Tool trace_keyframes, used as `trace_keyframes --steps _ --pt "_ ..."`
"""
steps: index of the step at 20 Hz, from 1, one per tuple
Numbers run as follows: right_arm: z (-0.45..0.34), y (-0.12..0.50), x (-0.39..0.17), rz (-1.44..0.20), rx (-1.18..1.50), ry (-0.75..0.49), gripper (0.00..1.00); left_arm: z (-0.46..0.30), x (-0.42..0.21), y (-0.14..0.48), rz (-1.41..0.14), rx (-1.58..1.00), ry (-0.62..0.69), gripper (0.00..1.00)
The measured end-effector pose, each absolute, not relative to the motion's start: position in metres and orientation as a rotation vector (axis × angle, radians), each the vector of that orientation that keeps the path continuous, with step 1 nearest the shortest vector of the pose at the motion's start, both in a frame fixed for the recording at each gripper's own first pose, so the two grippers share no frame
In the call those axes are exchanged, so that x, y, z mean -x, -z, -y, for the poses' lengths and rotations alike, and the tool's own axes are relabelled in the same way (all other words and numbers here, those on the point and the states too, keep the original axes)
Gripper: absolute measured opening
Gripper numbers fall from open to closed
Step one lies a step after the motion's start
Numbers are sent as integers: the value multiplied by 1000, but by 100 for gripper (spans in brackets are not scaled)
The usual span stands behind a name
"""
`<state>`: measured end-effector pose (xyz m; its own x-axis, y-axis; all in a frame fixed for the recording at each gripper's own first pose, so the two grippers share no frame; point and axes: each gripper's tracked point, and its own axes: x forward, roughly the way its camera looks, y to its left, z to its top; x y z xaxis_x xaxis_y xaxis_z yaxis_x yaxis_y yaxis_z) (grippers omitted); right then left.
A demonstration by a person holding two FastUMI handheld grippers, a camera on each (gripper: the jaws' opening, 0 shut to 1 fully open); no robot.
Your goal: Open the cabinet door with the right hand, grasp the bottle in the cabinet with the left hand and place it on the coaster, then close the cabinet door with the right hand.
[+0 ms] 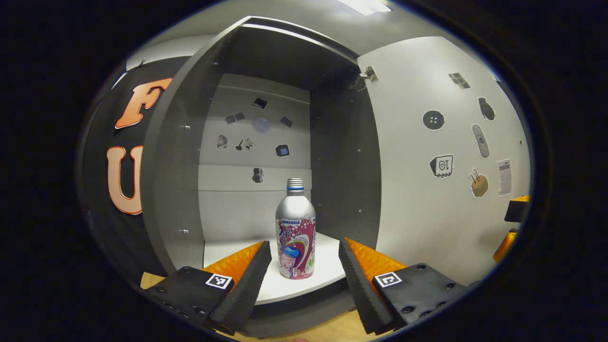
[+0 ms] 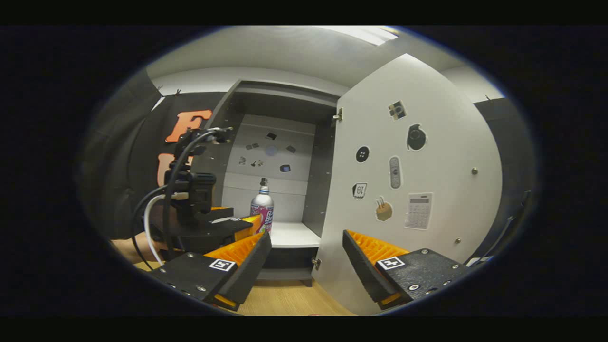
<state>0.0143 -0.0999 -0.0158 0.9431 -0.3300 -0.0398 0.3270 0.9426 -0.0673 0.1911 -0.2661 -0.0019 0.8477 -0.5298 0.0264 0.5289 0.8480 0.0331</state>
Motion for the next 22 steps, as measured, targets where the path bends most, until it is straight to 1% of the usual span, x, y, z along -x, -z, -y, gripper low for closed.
trace_keyframes --steps 2,4,7,13,17,18,20,22 --pt "94 19 -24 -57 68 319 94 270 -210 3 47 -26 553 94" --pt "92 21 -33 -56 65 306 94 273 -226 6 45 -43 539 94" --pt "93 25 -47 -52 45 290 95 287 -244 13 39 -54 554 93" --pt "110 42 -52 -91 14 302 95 299 -274 18 40 -75 534 94" --pt "115 41 -49 -83 -6 304 95 307 -279 19 40 -94 535 94" --pt "115 40 -48 -80 -2 304 94 308 -280 19 39 -98 536 93" --pt "115 40 -44 -82 11 304 95 308 -279 18 38 -104 543 86" --pt "114 41 -42 -85 14 296 95 308 -279 18 37 -104 541 86"
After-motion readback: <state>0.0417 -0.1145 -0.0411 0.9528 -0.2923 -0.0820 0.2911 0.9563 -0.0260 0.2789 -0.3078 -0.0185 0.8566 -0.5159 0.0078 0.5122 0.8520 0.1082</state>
